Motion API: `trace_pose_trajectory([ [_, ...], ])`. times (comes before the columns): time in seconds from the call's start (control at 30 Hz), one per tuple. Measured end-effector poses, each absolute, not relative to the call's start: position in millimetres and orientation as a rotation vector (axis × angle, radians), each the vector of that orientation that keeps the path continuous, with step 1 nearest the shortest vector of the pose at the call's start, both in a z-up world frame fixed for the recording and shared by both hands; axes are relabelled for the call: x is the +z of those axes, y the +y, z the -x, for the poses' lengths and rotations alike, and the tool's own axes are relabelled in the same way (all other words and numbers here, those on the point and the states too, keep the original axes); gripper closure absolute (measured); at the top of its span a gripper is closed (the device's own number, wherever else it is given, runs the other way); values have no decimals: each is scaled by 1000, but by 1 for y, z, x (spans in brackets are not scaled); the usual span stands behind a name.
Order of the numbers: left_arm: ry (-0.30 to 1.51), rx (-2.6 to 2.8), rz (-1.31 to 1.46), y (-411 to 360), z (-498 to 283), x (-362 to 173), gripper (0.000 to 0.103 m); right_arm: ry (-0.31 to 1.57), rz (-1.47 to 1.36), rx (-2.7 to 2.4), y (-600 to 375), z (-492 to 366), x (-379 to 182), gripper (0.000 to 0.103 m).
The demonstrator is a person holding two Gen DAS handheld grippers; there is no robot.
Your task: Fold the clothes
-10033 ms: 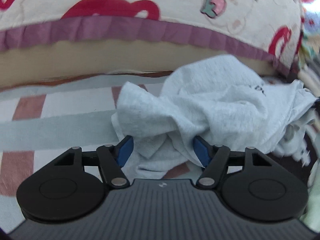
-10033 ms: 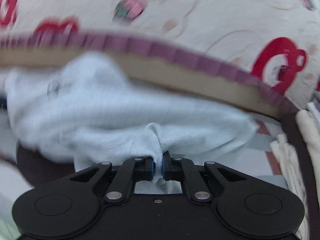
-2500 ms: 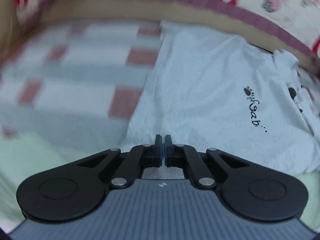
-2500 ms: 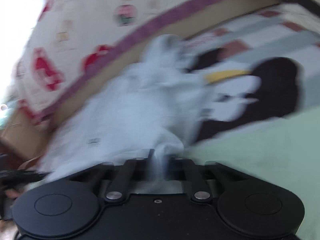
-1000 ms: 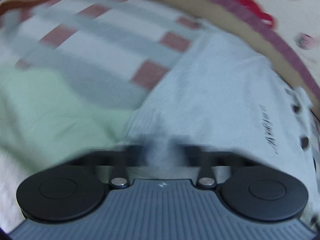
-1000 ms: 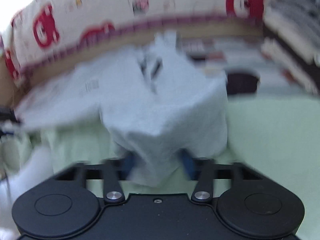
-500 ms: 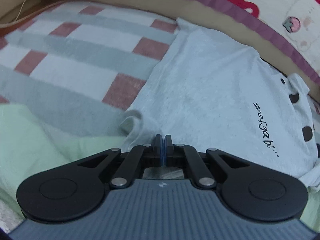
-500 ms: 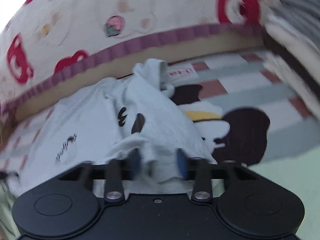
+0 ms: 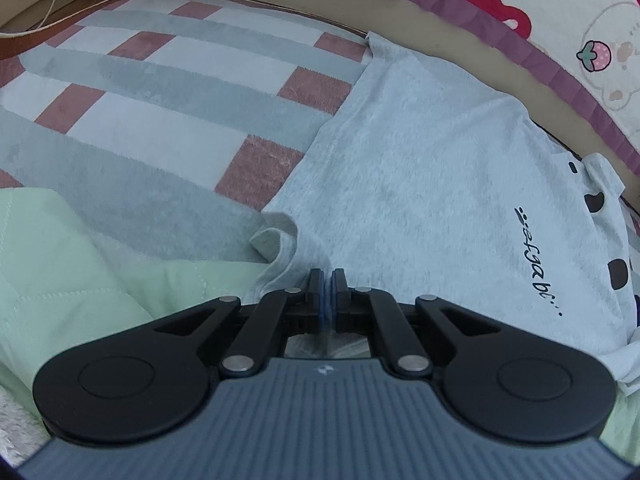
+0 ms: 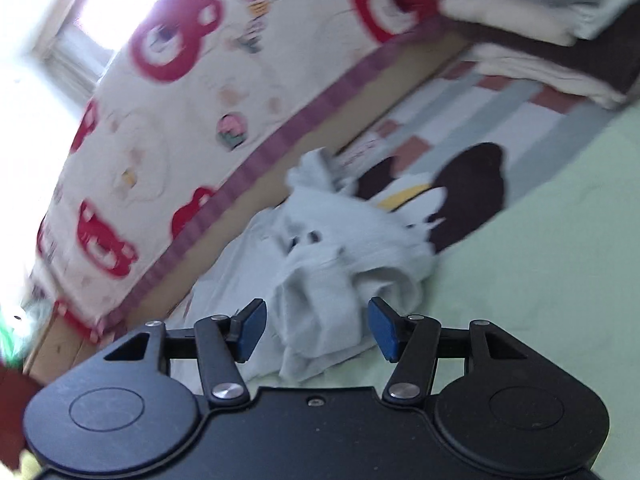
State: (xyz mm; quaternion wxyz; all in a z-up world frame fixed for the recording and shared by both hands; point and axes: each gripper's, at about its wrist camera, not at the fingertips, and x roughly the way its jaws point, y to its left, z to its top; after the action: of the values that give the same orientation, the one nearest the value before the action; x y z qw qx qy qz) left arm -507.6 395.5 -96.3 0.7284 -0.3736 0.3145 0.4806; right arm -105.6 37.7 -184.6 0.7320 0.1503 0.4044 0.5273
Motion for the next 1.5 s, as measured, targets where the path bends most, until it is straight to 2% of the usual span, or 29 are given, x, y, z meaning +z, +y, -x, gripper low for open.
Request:
trace_pose_trajectory([
  [0.13,689,1058,832,396,508,-97,100,807,-164,1184,75,105,-193,41],
  [0.2,688,1058,834,396,509,-97,100,833,-173,1202,91,95,-203,41],
  [0.23,687,1058,835,396,509,-96,100,871,-202,1216,96,89,-206,50],
  [0.27,685,1059,837,396,510,-96,99,892,-252,1265,98,86,-206,67],
  [0.3,681,1059,841,396,511,-96,99,886,-328,1346,95,84,-202,98],
  [0.4,664,1064,862,395,516,-94,98,854,-574,1557,73,88,-184,99],
  [0.43,658,1066,869,394,517,-93,97,851,-577,1574,67,92,-180,99],
  [0.57,634,1078,899,393,524,-87,90,869,-464,1549,51,108,-172,99],
  [0.6,628,1087,908,392,526,-85,87,891,-417,1522,51,110,-174,95],
  [0.67,612,1110,914,387,533,-77,77,930,-345,1466,53,112,-180,95],
  [0.7,603,1121,916,384,536,-73,74,944,-320,1438,55,112,-184,90],
  [0.83,562,1115,968,375,550,-63,56,1023,-332,1368,64,110,-200,53],
  [0.93,544,1063,1090,378,554,-71,53,1067,-359,1334,72,112,-211,42],
  [1.1,537,1026,1211,381,543,-92,50,1091,-396,1213,78,119,-220,41],
  [1.13,540,1032,1209,382,540,-94,49,1063,-415,1216,78,119,-220,43],
  [1.17,541,1037,1204,383,537,-94,48,1019,-430,1258,78,120,-216,53],
  [1.2,542,1042,1202,383,535,-95,48,972,-443,1304,78,120,-211,96],
  [1.23,538,1046,1202,384,534,-95,47,928,-501,1360,73,119,-203,99],
  [1.33,531,1042,1202,381,535,-94,46,812,-694,1512,57,111,-179,99],
  [1.4,526,1032,1213,381,535,-93,46,802,-697,1532,49,105,-167,99],
  [1.5,520,996,1254,381,536,-92,46,821,-539,1499,42,108,-162,99],
])
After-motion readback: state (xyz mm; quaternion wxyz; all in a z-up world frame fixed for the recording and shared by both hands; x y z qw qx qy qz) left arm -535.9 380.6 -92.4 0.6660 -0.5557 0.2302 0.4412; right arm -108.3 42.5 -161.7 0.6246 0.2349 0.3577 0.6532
